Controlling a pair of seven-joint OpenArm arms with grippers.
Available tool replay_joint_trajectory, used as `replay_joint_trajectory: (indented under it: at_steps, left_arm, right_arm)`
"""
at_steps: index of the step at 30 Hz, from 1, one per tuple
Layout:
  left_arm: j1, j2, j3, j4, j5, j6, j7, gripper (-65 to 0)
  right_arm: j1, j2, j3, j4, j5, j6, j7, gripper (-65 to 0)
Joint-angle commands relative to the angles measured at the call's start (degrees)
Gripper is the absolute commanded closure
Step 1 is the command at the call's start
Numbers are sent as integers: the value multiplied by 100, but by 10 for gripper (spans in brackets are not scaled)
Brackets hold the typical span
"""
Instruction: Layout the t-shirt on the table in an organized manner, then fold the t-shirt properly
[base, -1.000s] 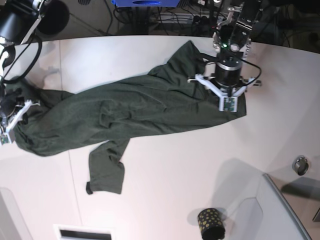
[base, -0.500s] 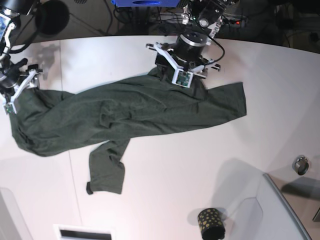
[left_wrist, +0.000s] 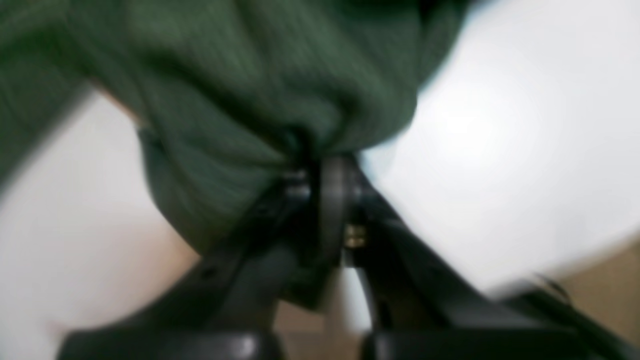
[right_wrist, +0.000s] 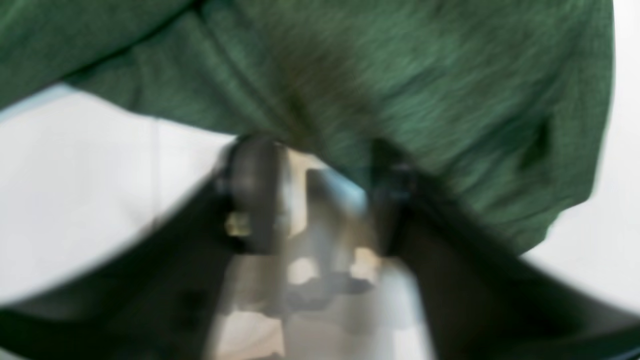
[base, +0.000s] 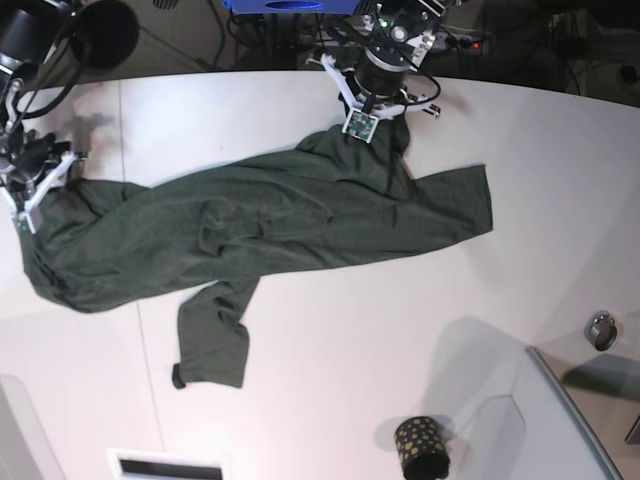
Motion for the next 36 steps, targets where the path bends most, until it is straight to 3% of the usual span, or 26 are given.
replay_joint_trajectory:
  at_steps: [1, 3, 4, 8, 16, 21, 24, 25, 27, 30, 34, 36]
  left_arm:
    - [-64, 4, -16, -93, -66, 32, 155, 0]
    - [-152, 4, -16, -260, -66, 32, 155, 0]
    - [-161, 4, -16, -268, -66, 32, 155, 0]
    - [-232, 4, -209, -101, -66, 32, 155, 0]
    - [-91, -57, -1528, 1226, -66, 5, 216, 0]
    - [-284, -233, -1836, 1754, -66, -3, 805, 0]
    - [-346, -207, -1818, 1956, -66, -3, 999, 0]
    - [-346, -198, -1818, 2008, -66, -3, 1034, 0]
    - [-346, -189, -1818, 2017, -66, -3, 1052, 0]
    - [-311, -92, -1827, 2008, -66, -3, 1052, 0]
    - [-232, -57, -1845, 1982, -66, -3, 1052, 0]
    - [-144, -48, -1862, 1982, -66, -3, 1052, 0]
  right_arm:
    - [96, 229, 24, -93, 15, 6, 46, -104]
    - [140, 458, 24, -366, 15, 6, 46, -17]
    - [140, 546, 24, -401, 15, 6, 46, -8]
    - [-9, 739, 24, -58, 15, 6, 20, -5]
    - [-370, 994, 24, 1384, 15, 6, -490, -5]
    - [-185, 1258, -372, 1516, 15, 6, -683, -8]
    - [-282, 1135, -697, 1832, 42, 6, -1035, -11]
    - [-440, 906, -776, 2078, 42, 6, -1097, -18]
    - [-642, 449, -820, 2659, 42, 6, -1211, -68]
    - [-827, -105, -899, 3204, 24, 6, -1483, -204]
    - [-915, -157, -2024, 3151, 24, 6, -1510, -383]
    - [-941, -184, -2587, 3054, 24, 6, -1475, -375]
